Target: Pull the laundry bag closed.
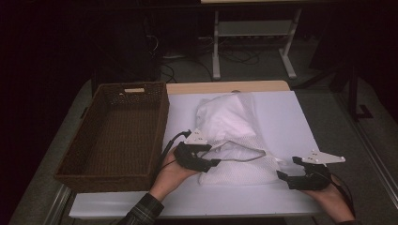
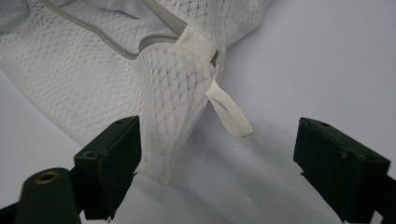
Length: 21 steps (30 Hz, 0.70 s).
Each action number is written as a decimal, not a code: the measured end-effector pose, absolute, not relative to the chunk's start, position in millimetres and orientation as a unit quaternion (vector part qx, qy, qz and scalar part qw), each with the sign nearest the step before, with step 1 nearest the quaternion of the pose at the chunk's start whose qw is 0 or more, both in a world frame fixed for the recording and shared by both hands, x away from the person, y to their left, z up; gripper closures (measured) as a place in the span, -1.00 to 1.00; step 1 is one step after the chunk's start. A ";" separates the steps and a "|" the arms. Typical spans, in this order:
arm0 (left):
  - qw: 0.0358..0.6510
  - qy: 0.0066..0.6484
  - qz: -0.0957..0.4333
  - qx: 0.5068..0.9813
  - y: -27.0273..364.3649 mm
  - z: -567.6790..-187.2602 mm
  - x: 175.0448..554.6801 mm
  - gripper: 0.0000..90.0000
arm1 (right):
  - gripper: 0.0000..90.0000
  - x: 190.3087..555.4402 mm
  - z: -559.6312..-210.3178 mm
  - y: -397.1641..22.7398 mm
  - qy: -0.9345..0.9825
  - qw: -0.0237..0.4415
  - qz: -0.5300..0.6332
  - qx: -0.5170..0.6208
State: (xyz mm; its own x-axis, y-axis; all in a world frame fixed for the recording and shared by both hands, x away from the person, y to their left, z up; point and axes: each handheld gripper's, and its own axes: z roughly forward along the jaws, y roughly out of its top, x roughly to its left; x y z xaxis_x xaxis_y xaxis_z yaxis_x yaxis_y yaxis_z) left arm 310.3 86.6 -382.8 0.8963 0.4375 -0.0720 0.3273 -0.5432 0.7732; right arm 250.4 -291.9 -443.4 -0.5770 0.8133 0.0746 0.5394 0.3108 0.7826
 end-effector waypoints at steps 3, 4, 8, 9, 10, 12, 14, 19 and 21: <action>0.428 0.212 0.068 0.876 79.3 -380.7 315.2 -0.04 | -0.67 250.0 -443.2 -292.0 0.791 0.169 0.402 0.429; 0.428 0.212 0.068 0.876 79.3 -380.7 315.2 -0.02 | -0.67 250.0 -443.2 -292.0 0.791 0.169 0.402 0.429; 0.426 0.203 0.068 0.879 65.8 -382.4 322.2 0.01 | -0.67 249.9 -443.5 -292.8 0.790 0.168 0.402 0.430; 0.423 0.201 0.070 0.881 63.1 -383.1 323.4 0.02 | -0.67 249.9 -443.5 -293.0 0.790 0.169 0.402 0.430; 0.421 0.198 0.072 0.882 60.4 -383.8 324.5 0.02 | -0.67 249.9 -443.5 -293.3 0.790 0.168 0.403 0.430; 0.418 0.195 0.076 0.884 55.4 -385.1 326.9 0.02 | -0.67 249.8 -443.4 -293.6 0.790 0.168 0.403 0.430; 0.416 0.194 0.079 0.885 50.9 -386.2 329.5 0.02 | -0.67 249.7 -443.3 -293.8 0.790 0.168 0.403 0.431; 0.414 0.194 0.085 0.885 43.4 -387.9 337.0 0.02 | -0.66 249.7 -443.3 -294.4 0.789 0.167 0.404 0.432; 0.413 0.193 0.086 0.886 41.8 -388.8 339.3 0.04 | -0.66 249.6 -443.3 -294.6 0.789 0.167 0.404 0.432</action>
State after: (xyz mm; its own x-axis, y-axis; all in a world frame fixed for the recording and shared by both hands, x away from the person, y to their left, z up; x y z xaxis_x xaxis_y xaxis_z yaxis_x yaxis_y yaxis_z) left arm 339.3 41.8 -388.8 0.9106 0.4132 -0.0067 0.2705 -0.5836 0.7657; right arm 249.6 -294.6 -443.3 -0.5707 0.8166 0.0870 0.5471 0.2990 0.7818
